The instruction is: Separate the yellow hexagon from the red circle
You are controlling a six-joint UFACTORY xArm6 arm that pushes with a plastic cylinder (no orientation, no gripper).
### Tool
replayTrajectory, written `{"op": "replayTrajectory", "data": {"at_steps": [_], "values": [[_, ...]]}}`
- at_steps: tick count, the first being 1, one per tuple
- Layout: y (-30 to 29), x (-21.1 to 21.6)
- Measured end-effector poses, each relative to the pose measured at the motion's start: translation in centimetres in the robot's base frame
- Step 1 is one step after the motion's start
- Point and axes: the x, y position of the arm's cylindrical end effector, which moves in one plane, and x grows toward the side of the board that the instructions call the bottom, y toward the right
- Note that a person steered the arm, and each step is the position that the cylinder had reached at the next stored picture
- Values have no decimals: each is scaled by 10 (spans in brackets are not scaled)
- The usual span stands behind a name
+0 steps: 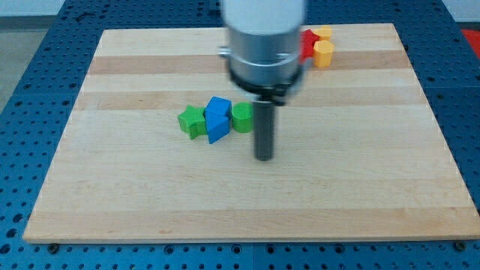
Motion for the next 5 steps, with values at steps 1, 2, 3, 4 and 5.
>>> {"op": "replayTrajectory", "data": {"at_steps": [1, 2, 3, 4, 5], "values": [[73, -18], [147, -79], [192, -160], [196, -237], [159, -257]]}}
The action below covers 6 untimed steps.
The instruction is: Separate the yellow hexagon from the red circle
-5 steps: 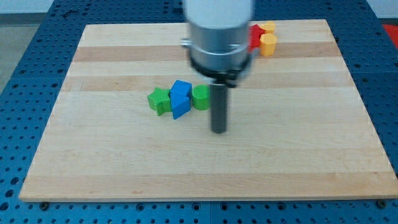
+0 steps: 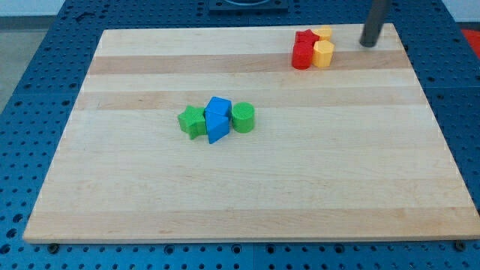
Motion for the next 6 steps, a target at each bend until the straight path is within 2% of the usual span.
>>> {"op": "replayTrajectory", "data": {"at_steps": [1, 2, 6], "values": [[-43, 1], [-62, 14], [-69, 106]]}}
